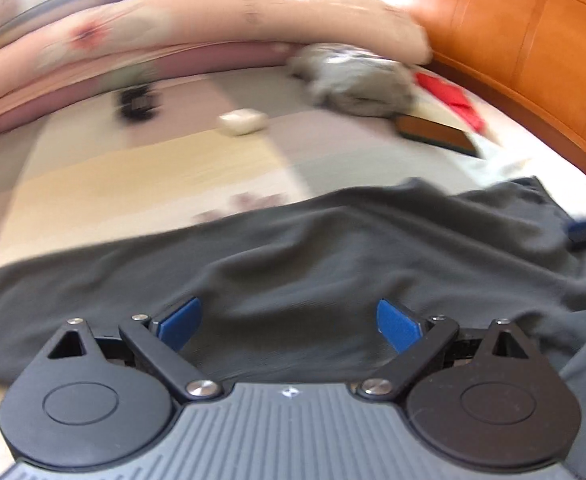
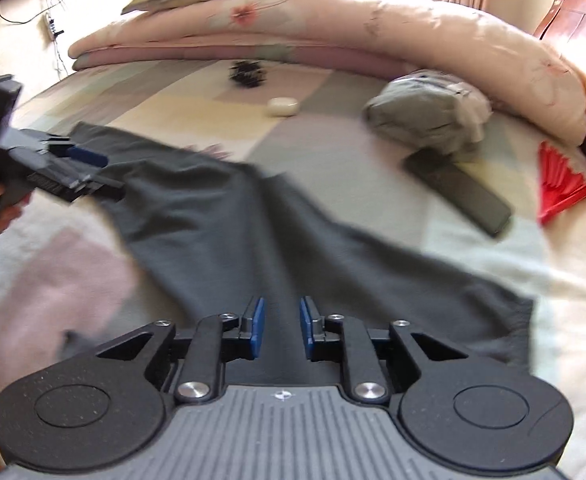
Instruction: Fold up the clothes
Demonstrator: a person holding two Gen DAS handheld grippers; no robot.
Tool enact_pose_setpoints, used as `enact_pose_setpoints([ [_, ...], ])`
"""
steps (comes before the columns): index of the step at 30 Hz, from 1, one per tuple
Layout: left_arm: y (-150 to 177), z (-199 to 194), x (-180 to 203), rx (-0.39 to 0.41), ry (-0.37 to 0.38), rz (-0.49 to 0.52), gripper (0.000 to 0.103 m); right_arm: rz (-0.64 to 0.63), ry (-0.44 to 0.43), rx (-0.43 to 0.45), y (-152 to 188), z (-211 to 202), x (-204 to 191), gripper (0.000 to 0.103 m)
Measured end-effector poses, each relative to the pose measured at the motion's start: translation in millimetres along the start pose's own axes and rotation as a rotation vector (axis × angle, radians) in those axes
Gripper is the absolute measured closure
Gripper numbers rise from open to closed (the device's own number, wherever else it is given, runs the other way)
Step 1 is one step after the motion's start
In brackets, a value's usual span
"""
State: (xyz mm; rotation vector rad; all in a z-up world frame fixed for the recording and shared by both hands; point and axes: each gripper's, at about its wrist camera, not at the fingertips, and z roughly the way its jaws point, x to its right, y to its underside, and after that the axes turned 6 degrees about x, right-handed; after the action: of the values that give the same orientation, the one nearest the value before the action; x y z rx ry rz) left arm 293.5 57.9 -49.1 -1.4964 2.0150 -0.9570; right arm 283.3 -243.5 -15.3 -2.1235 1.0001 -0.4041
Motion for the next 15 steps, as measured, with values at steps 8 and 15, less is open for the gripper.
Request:
enact_pose_setpoints([
  [8,-17.9,44.5,73.1,-0.058,-0.033,0.069,0.008,-0.077,-0.044,-0.05,-18.4,45.3,85.9,0.059],
  [15,-21.0,70.9,92.9,-0.016,0.056,0.009,0.008,-0.048,-0.253,-0.107,-46.6,94.1,134.6,0.056],
])
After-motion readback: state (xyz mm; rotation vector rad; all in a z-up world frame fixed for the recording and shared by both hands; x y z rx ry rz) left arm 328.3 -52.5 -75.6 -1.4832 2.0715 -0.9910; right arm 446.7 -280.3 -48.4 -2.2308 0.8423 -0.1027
